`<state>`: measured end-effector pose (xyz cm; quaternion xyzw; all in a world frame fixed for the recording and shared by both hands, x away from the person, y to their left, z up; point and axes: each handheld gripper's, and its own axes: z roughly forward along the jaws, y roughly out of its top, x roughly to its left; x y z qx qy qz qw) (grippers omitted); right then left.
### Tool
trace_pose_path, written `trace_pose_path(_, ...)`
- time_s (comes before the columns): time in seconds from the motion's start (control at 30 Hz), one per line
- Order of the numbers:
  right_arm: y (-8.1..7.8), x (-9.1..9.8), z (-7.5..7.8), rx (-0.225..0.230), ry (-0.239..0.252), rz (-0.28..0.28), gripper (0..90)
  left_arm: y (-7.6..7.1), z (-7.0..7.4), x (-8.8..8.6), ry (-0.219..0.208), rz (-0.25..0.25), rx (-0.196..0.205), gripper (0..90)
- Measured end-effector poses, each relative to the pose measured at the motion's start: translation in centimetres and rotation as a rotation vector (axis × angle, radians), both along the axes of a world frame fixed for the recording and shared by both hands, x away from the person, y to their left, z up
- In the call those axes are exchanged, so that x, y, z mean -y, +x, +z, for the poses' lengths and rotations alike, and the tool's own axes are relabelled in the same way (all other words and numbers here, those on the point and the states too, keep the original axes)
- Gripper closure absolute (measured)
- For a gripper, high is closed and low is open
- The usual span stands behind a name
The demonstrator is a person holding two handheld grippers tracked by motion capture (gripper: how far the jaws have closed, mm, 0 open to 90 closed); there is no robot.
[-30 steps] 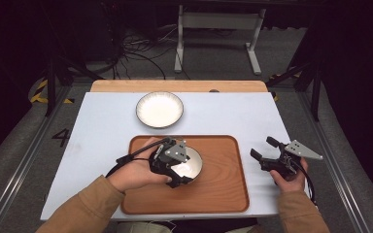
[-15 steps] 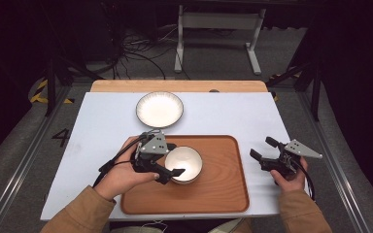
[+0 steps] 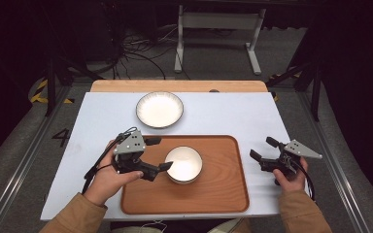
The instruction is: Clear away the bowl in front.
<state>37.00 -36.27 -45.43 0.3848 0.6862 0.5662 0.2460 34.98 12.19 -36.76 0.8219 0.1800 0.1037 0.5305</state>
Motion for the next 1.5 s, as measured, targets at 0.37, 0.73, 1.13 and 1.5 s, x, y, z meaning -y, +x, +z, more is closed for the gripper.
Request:
trace_pose_path(0.37,-0.5,-0.1,0.0,0.047,-0.015,-0.001,4.7,-0.2,-0.7,-2.1,-0.064,0.068,0.032,14.3)
trace_pose_path(0.73,-0.8,-0.2,-0.1,0.075,-0.027,0.002,4.7,-0.5,-1.8,-4.4,-0.094,0.143,0.030,11.6)
trace_pose_path(1.13,-0.9,-0.4,-0.1,0.091,-0.045,0.024,4.7,-0.6,-3.9,-7.0,-0.089,0.197,0.014,7.7)
trace_pose_path(1.5,-0.9,-0.4,-0.1,0.100,-0.052,0.030,4.7,-0.5,-6.5,-9.8,-0.127,0.263,-0.014,7.5)
